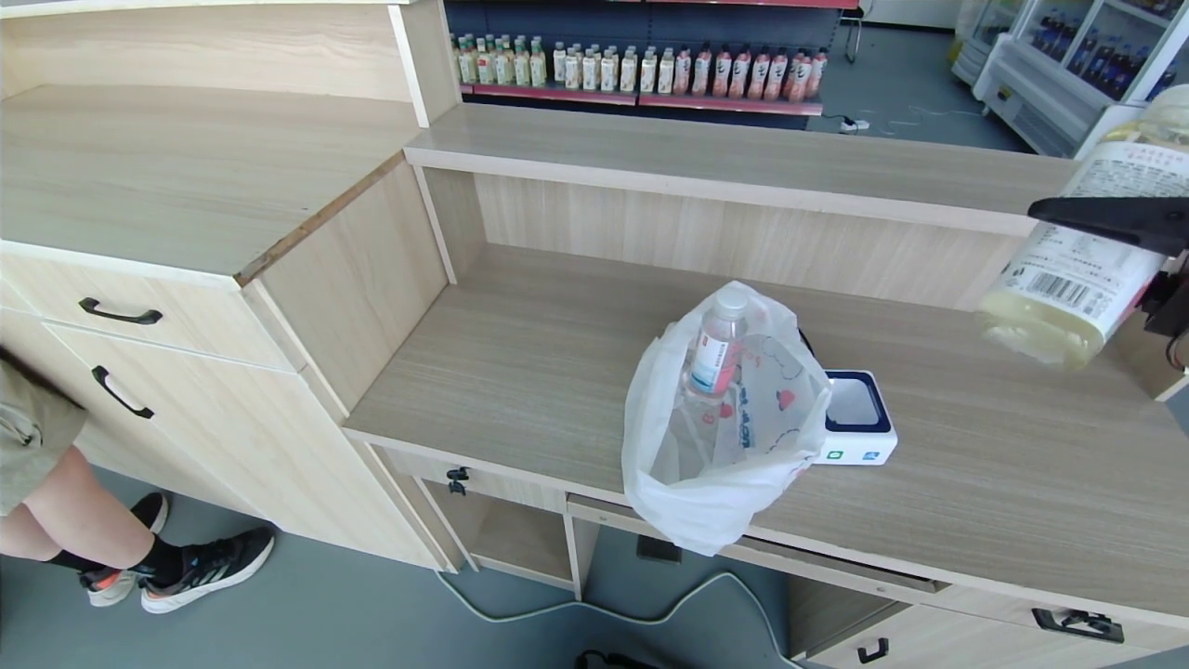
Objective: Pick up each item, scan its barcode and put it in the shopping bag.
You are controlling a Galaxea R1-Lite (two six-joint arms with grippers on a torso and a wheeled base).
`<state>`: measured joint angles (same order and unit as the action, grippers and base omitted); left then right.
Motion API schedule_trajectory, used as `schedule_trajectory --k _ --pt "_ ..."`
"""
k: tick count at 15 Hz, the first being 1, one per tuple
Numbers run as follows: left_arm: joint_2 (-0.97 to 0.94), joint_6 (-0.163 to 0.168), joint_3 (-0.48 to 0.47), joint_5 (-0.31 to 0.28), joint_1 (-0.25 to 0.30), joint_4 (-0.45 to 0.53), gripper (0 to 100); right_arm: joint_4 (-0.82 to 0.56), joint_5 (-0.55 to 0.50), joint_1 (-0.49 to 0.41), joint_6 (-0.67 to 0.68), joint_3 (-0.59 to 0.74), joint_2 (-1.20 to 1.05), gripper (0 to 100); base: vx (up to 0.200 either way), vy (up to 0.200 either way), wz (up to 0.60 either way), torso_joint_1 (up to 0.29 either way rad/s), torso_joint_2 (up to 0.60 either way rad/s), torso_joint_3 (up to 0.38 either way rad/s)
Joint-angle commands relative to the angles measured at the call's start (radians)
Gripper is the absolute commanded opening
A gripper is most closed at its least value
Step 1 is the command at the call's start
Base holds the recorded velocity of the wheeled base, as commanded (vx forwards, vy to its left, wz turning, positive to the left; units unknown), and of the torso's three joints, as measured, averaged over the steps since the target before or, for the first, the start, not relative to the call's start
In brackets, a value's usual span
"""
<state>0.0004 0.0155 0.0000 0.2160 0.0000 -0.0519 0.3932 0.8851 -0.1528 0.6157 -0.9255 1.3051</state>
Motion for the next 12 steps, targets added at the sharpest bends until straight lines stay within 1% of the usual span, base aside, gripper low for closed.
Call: schedule_trajectory --k 1,4,5,8,9,10,12 --pt "0.000 0.000 0.000 0.000 0.000 0.000 100 -0.008 0.002 0.114 -0.002 0.022 -0.129 0 0.000 0.000 0.00 0.000 0.00 0.000" --pt "0.000 0.000 0.000 0.000 0.000 0.000 100 -0.008 -0.002 0.176 -0.137 0.093 -0.185 0 0.000 0.000 0.00 0.000 0.00 0.000" --pt "0.000 0.000 0.000 0.000 0.000 0.000 100 -0.010 0.000 0.229 -0.194 0.114 -0.211 0 0.000 0.000 0.00 0.000 0.00 0.000" --pt "0.000 0.000 0.000 0.000 0.000 0.000 100 -0.011 0.002 0.306 -0.215 0.117 -0.248 0 0.000 0.000 0.00 0.000 0.00 0.000" --pt "0.000 0.000 0.000 0.000 0.000 0.000 100 -0.013 0.000 0.358 -0.220 0.117 -0.253 0 0.000 0.000 0.00 0.000 0.00 0.000" --pt "0.000 0.000 0.000 0.000 0.000 0.000 100 -0.011 0.000 0.391 -0.234 0.126 -0.262 0 0.000 0.000 0.00 0.000 0.00 0.000" --pt "0.000 0.000 0.000 0.000 0.000 0.000 100 -0.013 -0.005 0.421 -0.272 0.151 -0.279 0 0.000 0.000 0.00 0.000 0.00 0.000"
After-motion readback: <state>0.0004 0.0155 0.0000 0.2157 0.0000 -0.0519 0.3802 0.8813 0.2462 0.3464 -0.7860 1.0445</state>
